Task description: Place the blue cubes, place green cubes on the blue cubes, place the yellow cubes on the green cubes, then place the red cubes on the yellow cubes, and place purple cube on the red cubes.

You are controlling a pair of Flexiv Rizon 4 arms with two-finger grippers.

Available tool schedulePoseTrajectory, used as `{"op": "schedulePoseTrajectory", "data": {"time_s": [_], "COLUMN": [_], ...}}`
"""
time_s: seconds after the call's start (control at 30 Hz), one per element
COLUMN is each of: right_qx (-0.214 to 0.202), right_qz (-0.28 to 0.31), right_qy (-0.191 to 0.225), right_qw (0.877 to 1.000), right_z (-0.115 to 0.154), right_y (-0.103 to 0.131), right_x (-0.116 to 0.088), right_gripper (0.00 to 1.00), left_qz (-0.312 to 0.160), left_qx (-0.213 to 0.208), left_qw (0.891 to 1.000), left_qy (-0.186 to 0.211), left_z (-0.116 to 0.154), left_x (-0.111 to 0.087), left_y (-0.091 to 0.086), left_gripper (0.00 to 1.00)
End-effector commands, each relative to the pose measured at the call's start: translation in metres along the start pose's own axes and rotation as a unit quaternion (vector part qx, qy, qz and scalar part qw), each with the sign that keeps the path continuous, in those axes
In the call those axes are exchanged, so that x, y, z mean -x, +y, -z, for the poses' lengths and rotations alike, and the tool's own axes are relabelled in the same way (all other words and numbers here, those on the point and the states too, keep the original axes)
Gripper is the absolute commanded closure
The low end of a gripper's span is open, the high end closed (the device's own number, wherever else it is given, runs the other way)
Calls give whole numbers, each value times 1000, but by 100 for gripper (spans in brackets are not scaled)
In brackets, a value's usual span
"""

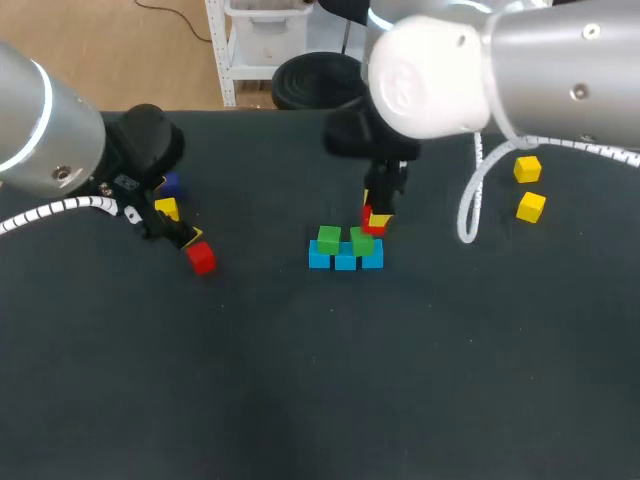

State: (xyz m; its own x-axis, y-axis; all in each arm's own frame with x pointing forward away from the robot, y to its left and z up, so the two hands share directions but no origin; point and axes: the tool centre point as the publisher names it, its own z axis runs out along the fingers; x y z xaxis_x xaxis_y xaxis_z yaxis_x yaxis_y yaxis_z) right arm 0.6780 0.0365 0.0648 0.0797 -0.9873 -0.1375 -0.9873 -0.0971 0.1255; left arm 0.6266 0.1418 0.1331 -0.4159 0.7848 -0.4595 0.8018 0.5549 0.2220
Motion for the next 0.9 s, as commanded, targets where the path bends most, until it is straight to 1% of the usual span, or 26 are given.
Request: {"op": "schedulePoseTrajectory", "data": {"time_s": [0.03, 0.5, 0.6, 0.7, 0.8, 0.9], "right_qx": [15, 12, 12, 12, 16, 18], "right_qz": [-1, 7, 8, 3, -4, -8], "right_qy": [6, 20, 18, 6, -6, -8], "right_qw": [1000, 1000, 1000, 1000, 1000, 1000], "right_z": [-2, 7, 9, 8, 5, 0], "right_y": [-5, 7, 10, 14, 18, 22], "right_x": [4, 17, 21, 24, 27, 29], "right_gripper": [100, 100, 100, 100, 100, 100], "left_qz": [-1, -1, -1, -1, -1, -1], "left_qx": [-2, -2, -2, -2, -2, -2], "left_qw": [1000, 1000, 1000, 1000, 1000, 1000], "left_qy": [-2, -2, -2, -2, -2, -2], "left_z": [0, 0, 0, 0, 0, 0], "left_x": [-1, -1, -1, -1, -1, -1], "left_y": [1, 1, 1, 1, 1, 1], "left_gripper": [0, 0, 0, 0, 0, 0]}}
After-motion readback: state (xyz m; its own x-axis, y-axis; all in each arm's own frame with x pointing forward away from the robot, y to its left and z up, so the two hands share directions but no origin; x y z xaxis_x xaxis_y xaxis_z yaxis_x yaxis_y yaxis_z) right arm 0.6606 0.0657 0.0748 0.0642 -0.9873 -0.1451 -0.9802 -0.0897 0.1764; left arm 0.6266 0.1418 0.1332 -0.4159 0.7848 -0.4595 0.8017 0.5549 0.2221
